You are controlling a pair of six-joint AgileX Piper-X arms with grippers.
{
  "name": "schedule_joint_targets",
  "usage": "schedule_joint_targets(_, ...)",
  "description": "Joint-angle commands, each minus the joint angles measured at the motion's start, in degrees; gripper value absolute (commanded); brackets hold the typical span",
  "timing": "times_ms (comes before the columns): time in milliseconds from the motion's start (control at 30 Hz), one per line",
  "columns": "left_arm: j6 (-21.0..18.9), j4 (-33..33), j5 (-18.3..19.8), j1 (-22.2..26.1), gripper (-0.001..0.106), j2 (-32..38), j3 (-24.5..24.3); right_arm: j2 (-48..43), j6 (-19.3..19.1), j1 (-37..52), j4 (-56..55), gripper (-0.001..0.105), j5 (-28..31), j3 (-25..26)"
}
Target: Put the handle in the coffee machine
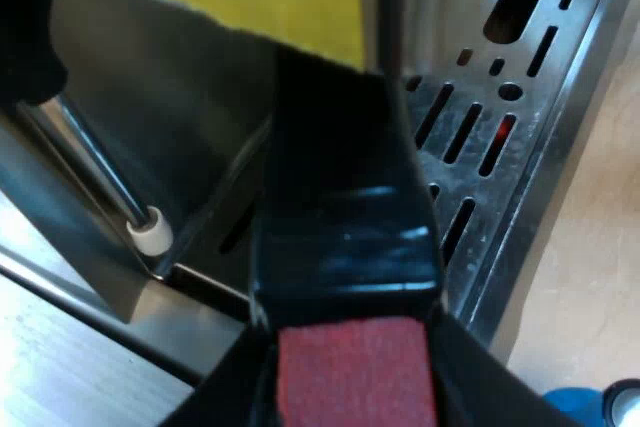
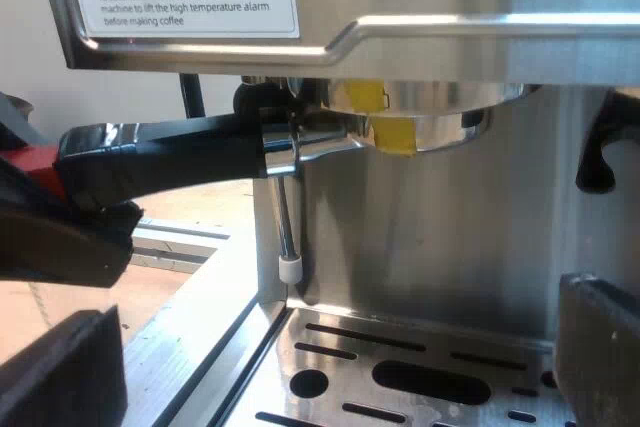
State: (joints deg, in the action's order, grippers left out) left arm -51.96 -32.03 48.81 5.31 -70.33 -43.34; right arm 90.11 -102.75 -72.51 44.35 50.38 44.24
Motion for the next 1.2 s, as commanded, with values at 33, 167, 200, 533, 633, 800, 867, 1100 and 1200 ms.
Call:
schedule_joint_targets(33, -0.21, -0.27, 3.64, -0.02, 0.0, 0.58, -1.71, -0.08, -0.24, 0.34, 0.37, 0.087, -0.44, -0.01)
schedule_joint_targets(167, 0.44, -0.7, 3.78, -0.02, 0.0, 1.02, -1.84, -0.08, -0.24, 0.34, 0.37, 0.087, -0.44, -0.01)
schedule_joint_targets(200, 0.43, -0.7, 3.78, -0.02, 0.0, 1.43, -1.84, -0.08, -0.24, 0.34, 0.37, 0.087, -0.44, -0.01)
schedule_joint_targets(533, 0.43, -0.6, 2.88, -0.02, 0.0, 3.19, -1.84, -0.08, -0.24, 0.34, 0.37, 0.087, -0.44, -0.01)
schedule_joint_targets(633, 0.43, -0.28, 2.88, -0.02, 0.0, 3.19, -1.84, -0.08, -0.24, 0.34, 0.37, 0.087, -0.44, -0.01)
schedule_joint_targets(800, 0.43, -0.22, 2.88, -0.02, 0.0, 3.19, -1.84, -0.08, -0.24, 0.34, 0.37, 0.087, -0.44, -0.01)
schedule_joint_targets(867, 0.43, -0.22, 2.88, -0.02, 0.0, 3.19, -1.84, -0.08, -0.24, 0.34, 0.37, 0.087, -0.44, -0.01)
schedule_joint_targets(1100, 0.43, -0.22, 2.88, -0.02, 0.0, 3.19, -1.84, -0.08, -0.24, 0.34, 0.37, 0.087, -0.44, -0.01)
schedule_joint_targets(1200, 0.43, -0.22, 2.88, -0.02, 0.0, 3.19, -1.84, -0.08, -0.24, 0.34, 0.37, 0.087, -0.44, -0.01)
